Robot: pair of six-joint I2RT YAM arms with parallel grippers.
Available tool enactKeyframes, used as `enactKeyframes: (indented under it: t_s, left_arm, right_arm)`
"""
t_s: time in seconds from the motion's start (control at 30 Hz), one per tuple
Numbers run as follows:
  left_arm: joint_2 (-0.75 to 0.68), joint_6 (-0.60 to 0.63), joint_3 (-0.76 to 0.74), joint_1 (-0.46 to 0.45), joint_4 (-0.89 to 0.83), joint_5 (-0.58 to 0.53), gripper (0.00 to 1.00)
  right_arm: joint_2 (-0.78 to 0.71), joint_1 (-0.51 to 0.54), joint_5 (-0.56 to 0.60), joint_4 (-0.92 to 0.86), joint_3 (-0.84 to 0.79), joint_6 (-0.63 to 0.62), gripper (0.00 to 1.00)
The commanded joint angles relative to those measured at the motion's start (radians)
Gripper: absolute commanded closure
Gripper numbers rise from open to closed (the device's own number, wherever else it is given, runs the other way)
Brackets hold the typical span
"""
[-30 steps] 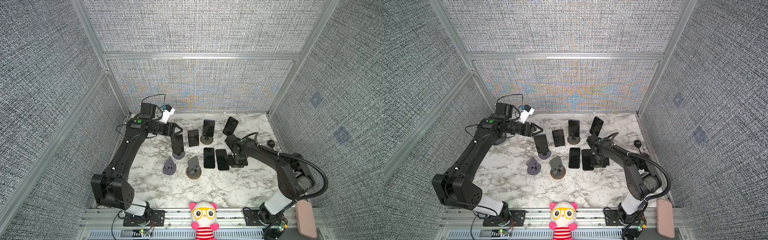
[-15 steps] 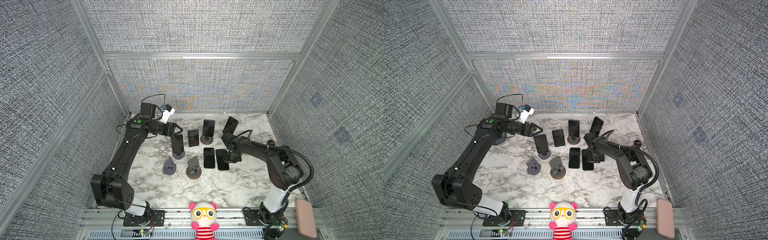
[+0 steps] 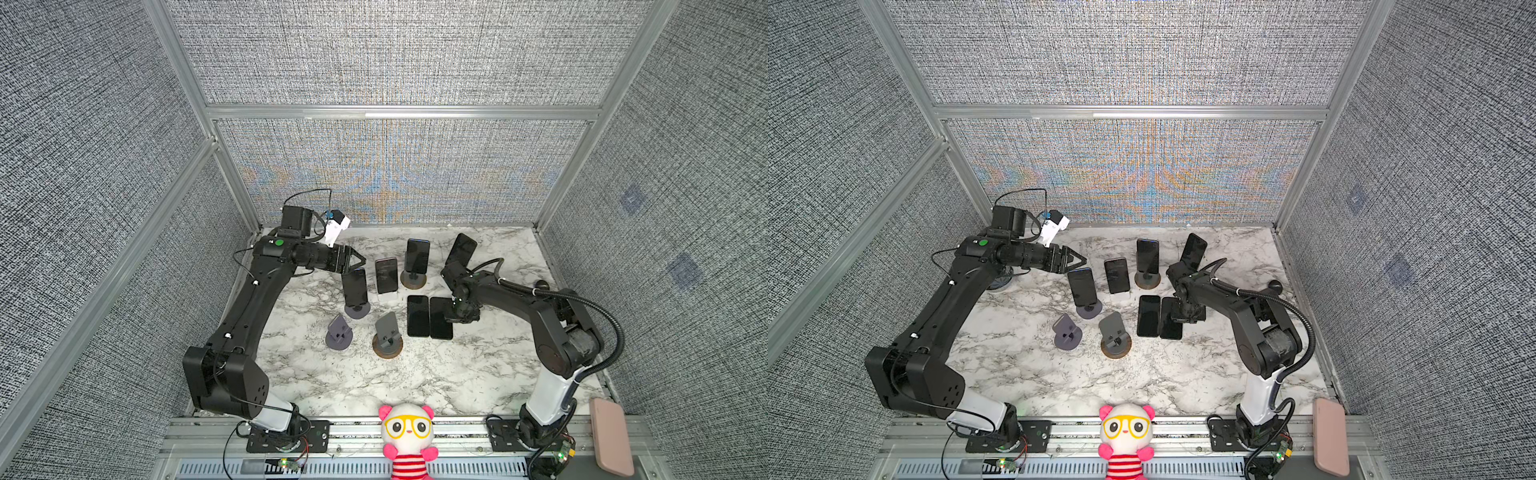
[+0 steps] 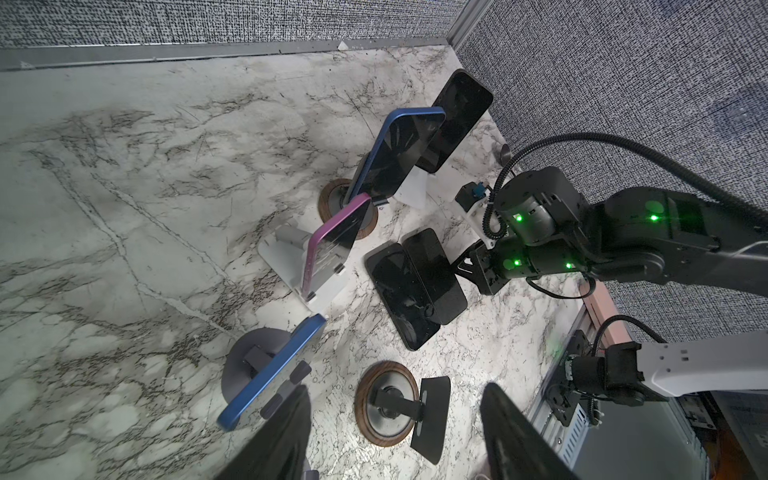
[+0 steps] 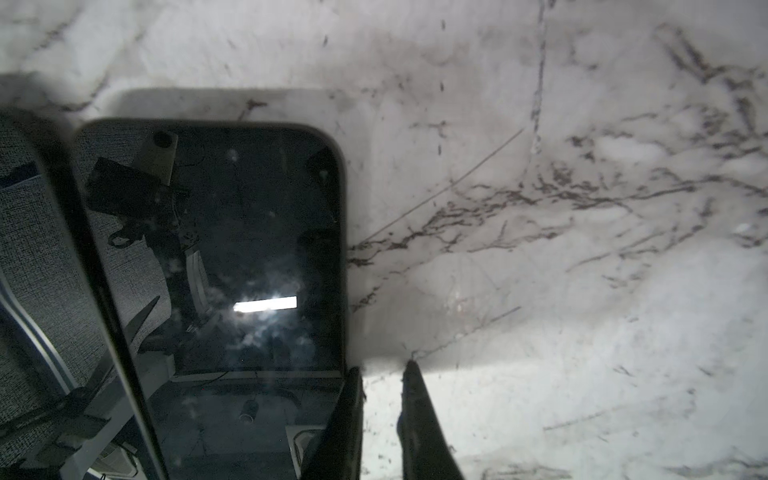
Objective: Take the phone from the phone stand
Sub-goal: 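Lay the phone flat against the first phone and open the right gripper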
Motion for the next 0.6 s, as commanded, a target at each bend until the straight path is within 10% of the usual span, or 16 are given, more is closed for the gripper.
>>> enactKeyframes:
  t_s: [0.0, 0.33, 0.57]
  left_arm:
    - [-0.003, 0.008, 0.006, 0.002, -0.008, 0.012, 0.33]
    - [-0.007, 0.01, 0.006, 0.003, -0.008, 0.009, 0.33]
    - [-0.008, 0.012, 0.005, 0.003, -0.01, 0.007, 0.32]
  right_arm:
    - [-0.002, 0.002, -0.009, 0.013, 0.008, -0.011, 0.84]
    - [-0.007, 0.001, 0.021, -0.016, 0.034, -0.021, 0.77]
    - [-0.061, 0.0, 0.034, -0.029, -0.002, -0.018, 0.53]
